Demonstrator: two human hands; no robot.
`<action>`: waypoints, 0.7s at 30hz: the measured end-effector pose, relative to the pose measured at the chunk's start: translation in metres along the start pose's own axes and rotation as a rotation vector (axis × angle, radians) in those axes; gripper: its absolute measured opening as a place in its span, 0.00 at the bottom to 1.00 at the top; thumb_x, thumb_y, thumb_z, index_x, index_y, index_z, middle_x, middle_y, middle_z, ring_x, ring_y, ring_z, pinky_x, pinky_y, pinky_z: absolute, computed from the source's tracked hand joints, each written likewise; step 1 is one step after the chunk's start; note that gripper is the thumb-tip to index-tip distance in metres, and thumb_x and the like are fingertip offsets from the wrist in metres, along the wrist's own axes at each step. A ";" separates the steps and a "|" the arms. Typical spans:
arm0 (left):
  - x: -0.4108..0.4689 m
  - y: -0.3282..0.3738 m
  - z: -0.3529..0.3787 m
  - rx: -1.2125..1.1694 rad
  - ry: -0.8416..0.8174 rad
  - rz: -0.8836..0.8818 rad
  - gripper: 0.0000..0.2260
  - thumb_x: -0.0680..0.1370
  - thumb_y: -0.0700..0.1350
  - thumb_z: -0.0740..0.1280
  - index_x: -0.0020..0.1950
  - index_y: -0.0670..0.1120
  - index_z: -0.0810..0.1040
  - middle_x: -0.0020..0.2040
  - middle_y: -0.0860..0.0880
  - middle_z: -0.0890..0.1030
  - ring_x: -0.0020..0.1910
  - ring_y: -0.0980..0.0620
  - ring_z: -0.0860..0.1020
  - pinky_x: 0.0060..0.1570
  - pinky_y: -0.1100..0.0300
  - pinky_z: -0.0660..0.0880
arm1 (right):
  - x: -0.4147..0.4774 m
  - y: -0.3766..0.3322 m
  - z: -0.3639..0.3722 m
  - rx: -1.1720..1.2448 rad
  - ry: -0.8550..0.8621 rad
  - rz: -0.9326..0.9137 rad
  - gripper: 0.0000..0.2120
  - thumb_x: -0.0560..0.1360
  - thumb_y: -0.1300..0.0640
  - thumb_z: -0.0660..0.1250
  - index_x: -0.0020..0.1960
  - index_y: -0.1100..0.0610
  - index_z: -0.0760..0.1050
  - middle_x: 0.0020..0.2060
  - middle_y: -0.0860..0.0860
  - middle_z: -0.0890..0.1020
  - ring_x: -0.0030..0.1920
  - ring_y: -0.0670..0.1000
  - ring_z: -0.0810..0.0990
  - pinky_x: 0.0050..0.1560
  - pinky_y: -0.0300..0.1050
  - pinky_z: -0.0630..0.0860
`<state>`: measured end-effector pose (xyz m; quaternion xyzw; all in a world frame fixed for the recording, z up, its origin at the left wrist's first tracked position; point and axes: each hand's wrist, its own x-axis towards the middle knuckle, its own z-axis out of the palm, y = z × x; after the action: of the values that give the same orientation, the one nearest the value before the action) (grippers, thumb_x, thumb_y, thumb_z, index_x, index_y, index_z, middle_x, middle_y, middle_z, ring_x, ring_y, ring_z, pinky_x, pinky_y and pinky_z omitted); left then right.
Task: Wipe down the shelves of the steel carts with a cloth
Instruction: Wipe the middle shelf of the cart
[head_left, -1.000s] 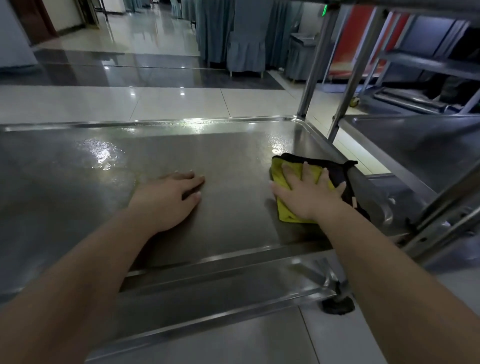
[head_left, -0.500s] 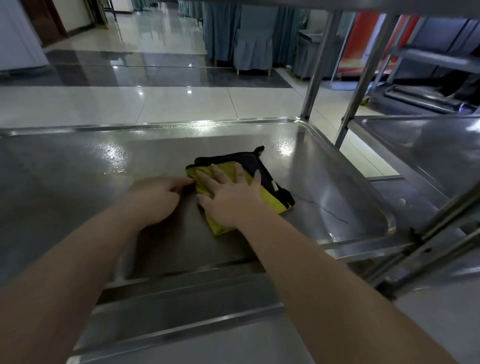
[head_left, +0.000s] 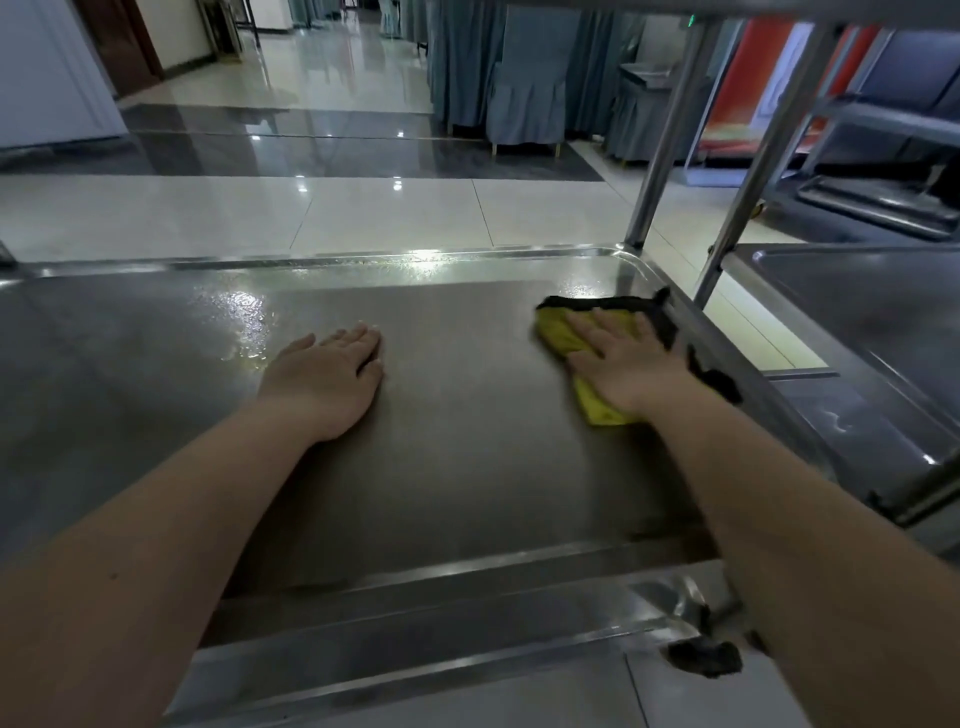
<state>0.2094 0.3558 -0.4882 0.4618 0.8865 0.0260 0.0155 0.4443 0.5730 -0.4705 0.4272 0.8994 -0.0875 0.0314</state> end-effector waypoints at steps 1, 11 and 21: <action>-0.001 0.001 0.001 -0.011 0.005 0.000 0.24 0.83 0.54 0.46 0.80 0.54 0.52 0.79 0.56 0.51 0.78 0.57 0.52 0.75 0.56 0.48 | 0.005 0.020 -0.004 0.022 0.003 0.069 0.25 0.81 0.37 0.45 0.76 0.32 0.42 0.78 0.39 0.44 0.78 0.55 0.41 0.72 0.69 0.35; 0.000 0.003 -0.001 0.044 0.001 0.005 0.23 0.84 0.53 0.44 0.80 0.54 0.49 0.79 0.57 0.50 0.78 0.58 0.51 0.76 0.56 0.41 | 0.032 -0.125 0.013 0.024 -0.037 -0.118 0.26 0.81 0.39 0.43 0.78 0.38 0.42 0.78 0.40 0.43 0.78 0.60 0.40 0.69 0.74 0.38; -0.002 0.006 -0.005 0.016 -0.007 -0.011 0.24 0.84 0.53 0.45 0.80 0.53 0.50 0.79 0.56 0.50 0.78 0.58 0.51 0.76 0.56 0.44 | 0.042 -0.036 -0.002 0.046 0.043 -0.095 0.25 0.81 0.38 0.45 0.77 0.35 0.47 0.78 0.40 0.50 0.78 0.56 0.47 0.73 0.67 0.41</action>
<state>0.2152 0.3578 -0.4833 0.4569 0.8892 0.0174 0.0151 0.3904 0.5831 -0.4696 0.3865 0.9168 -0.1004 -0.0019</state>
